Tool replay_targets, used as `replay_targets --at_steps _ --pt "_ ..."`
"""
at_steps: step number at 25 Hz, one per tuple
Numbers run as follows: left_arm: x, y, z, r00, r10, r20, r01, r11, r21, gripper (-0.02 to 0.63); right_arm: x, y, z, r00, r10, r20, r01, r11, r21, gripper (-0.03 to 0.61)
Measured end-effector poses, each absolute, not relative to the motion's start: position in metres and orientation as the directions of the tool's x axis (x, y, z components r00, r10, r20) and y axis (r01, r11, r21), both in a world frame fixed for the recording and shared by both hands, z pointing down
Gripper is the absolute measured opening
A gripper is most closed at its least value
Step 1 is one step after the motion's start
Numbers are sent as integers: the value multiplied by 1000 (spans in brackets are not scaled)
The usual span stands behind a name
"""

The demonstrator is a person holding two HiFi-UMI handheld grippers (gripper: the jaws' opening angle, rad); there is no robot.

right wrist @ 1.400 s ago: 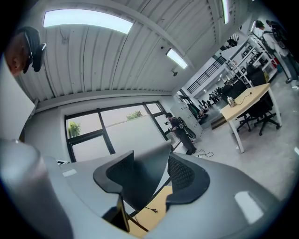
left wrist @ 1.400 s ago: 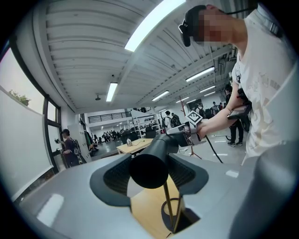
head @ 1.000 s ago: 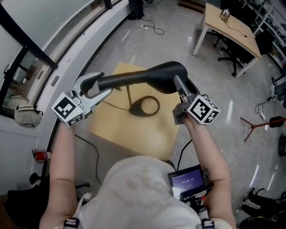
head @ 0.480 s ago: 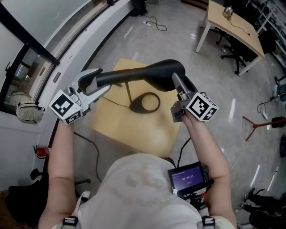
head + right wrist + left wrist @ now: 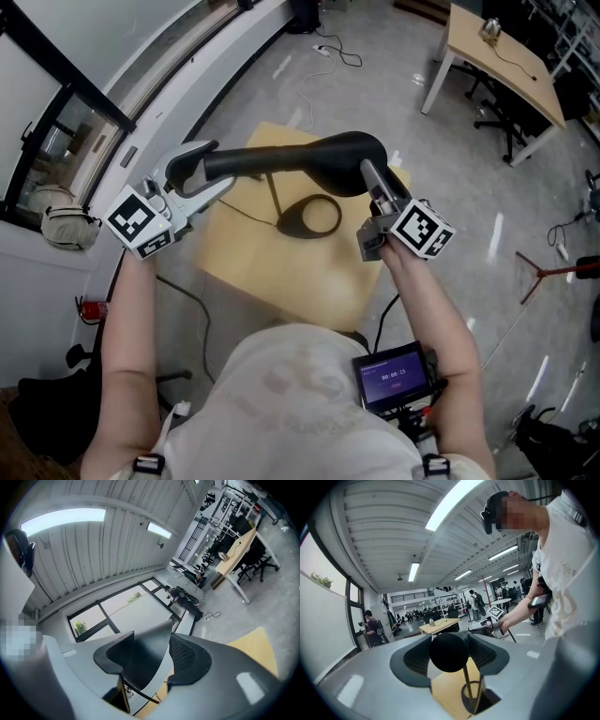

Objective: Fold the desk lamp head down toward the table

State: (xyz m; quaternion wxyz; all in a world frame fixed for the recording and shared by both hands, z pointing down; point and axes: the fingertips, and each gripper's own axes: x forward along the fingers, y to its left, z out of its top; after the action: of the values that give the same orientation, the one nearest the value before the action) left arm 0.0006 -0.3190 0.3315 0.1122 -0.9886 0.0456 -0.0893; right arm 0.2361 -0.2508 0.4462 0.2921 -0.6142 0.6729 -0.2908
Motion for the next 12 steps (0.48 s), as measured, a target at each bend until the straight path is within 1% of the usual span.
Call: replay_targets --at_steps 12 --pt "3 -317 326 979 -147 140 -118 -974 -193 245 231 -256 464 -115 -992 -43 -601 104 -793 241"
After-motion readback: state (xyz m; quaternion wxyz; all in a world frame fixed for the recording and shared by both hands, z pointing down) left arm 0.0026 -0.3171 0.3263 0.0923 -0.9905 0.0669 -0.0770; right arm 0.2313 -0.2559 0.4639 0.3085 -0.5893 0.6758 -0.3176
